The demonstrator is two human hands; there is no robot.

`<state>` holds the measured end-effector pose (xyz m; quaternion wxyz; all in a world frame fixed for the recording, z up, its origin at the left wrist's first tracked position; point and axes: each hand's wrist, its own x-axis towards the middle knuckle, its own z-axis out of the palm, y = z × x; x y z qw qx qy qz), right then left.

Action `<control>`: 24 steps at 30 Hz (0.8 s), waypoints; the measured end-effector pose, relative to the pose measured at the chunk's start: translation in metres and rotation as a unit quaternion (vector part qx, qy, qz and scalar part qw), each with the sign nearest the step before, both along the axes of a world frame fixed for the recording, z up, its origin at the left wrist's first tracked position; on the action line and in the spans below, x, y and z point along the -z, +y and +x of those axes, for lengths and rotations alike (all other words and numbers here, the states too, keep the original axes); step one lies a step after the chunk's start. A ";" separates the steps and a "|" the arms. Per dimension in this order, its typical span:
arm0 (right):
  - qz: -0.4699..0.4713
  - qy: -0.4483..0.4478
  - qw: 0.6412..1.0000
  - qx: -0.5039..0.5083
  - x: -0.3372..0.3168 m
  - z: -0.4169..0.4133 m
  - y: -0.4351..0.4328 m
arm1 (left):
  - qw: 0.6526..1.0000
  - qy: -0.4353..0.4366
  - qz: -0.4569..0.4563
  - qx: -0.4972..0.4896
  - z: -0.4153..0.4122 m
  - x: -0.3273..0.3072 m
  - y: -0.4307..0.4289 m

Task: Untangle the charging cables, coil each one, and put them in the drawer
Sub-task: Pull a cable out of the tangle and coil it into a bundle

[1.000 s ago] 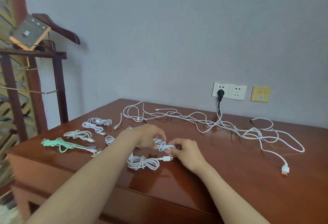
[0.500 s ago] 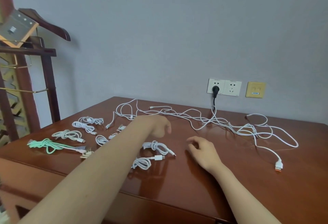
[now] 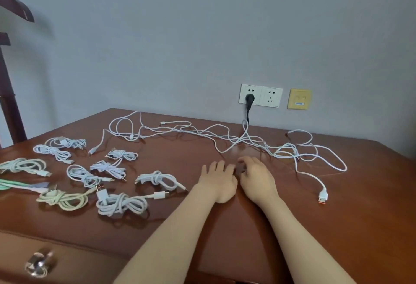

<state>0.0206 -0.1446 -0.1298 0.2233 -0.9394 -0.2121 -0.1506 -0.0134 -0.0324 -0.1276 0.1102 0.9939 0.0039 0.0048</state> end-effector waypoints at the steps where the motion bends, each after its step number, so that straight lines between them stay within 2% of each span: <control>1: -0.001 -0.001 1.000 0.002 0.000 0.003 -0.001 | 1.000 -0.012 -0.015 0.000 0.004 0.005 -0.001; 8: -0.008 0.009 1.000 0.002 -0.003 0.020 -0.010 | 0.988 -0.094 -0.094 -0.083 0.029 0.010 -0.003; 12: 0.014 -0.003 0.999 -0.036 0.000 0.021 -0.010 | 0.983 -0.106 -0.098 -0.118 0.048 0.013 -0.001; 17: 0.107 -0.045 0.988 -0.099 0.002 0.021 -0.011 | 0.986 -0.091 -0.075 -0.118 0.069 0.014 -0.003; 21: 0.224 -0.058 0.970 -0.071 0.001 0.030 -0.012 | 0.992 -0.084 -0.065 -0.062 0.071 0.010 -0.006; 24: 0.286 -0.044 0.956 -0.045 -0.001 0.034 -0.016 | 0.985 -0.074 -0.149 0.056 0.064 0.002 -0.012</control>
